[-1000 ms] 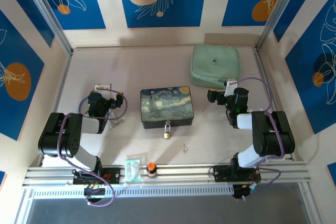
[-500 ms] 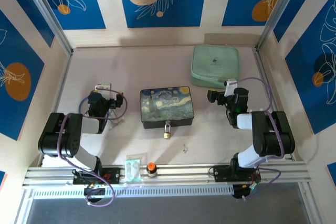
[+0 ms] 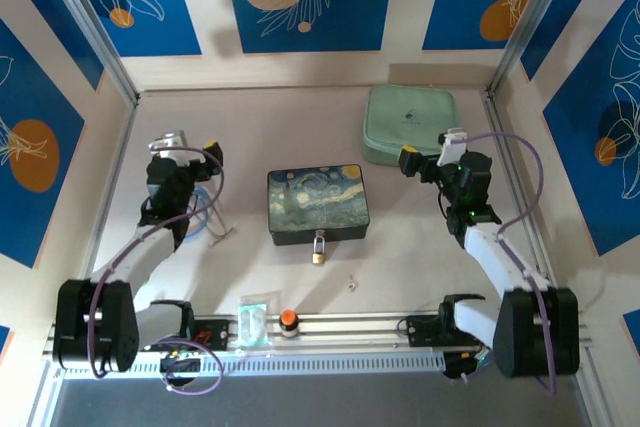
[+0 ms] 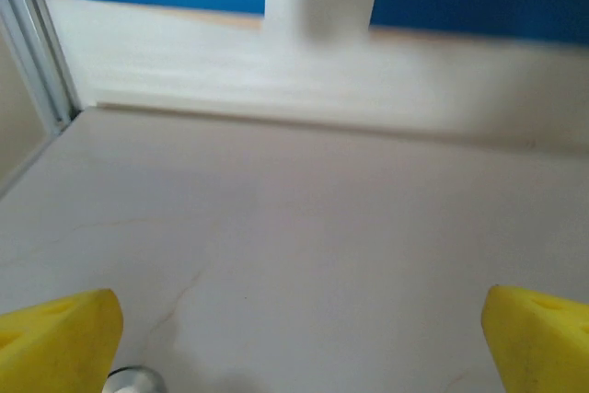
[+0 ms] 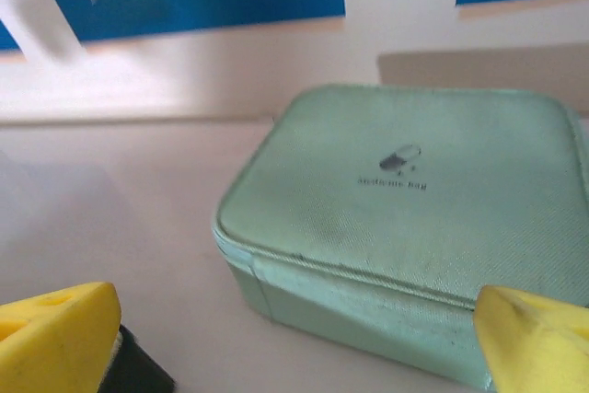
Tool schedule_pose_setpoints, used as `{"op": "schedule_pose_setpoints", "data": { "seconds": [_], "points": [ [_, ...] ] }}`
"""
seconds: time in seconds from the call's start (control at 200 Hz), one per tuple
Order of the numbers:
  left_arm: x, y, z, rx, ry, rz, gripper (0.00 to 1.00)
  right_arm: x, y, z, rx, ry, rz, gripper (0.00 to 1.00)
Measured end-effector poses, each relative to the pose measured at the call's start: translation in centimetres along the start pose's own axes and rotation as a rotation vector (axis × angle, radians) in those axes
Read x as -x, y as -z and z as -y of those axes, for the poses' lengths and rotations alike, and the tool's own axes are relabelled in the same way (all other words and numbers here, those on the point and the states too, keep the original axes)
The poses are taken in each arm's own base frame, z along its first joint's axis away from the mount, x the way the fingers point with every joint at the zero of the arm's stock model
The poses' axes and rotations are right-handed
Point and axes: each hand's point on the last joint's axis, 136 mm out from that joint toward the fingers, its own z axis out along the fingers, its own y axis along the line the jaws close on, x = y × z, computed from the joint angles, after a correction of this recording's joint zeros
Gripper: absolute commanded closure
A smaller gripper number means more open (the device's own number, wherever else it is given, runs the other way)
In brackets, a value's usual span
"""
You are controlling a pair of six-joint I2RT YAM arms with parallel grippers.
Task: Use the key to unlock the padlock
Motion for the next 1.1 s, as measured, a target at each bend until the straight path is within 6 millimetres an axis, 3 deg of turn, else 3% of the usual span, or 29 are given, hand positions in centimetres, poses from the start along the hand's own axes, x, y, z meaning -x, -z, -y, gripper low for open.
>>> {"op": "schedule_pose_setpoints", "data": {
  "seconds": [0.065,0.135,0.34,0.565,0.64,0.73,0.84,0.946,1.101],
  "points": [
    [0.0,0.4,0.9,-0.055,0.123,0.006,0.01,0.7,1.2,-0.2,-0.005,-0.072,0.002,0.01],
    [-1.0,0.7,1.7,-0.112,0.233,-0.030,0.01,0.2,2.1,-0.4,0.000,-0.156,-0.035,0.01],
    [-4.5,1.9,5.1,-0.222,0.398,-0.233,0.01,-5.6,3.7,-3.2,0.099,-0.359,-0.309,0.02],
    [-6.4,7.0,14.6,-0.390,0.252,-0.450,0.01,-11.9,7.2,-8.6,0.145,-0.344,-0.602,0.08],
    [-7.5,8.7,16.7,-0.433,0.215,-0.511,0.01,-13.6,8.5,-10.2,0.158,-0.303,-0.668,0.13],
    [-9.8,10.5,17.9,-0.452,0.177,-0.600,0.01,-16.0,10.1,-11.8,0.168,-0.260,-0.754,0.24],
    [-12.3,12.5,19.1,-0.464,0.143,-0.693,0.00,-19.5,12.3,-13.5,0.179,-0.200,-0.852,0.29],
    [-13.7,13.9,20.2,-0.477,0.145,-0.748,0.02,-22.4,14.0,-14.6,0.173,-0.151,-0.931,0.34],
    [-14.9,14.9,21.1,-0.469,0.155,-0.801,0.05,-25.6,14.9,-15.4,0.114,-0.087,-1.015,0.41]
  ]
}}
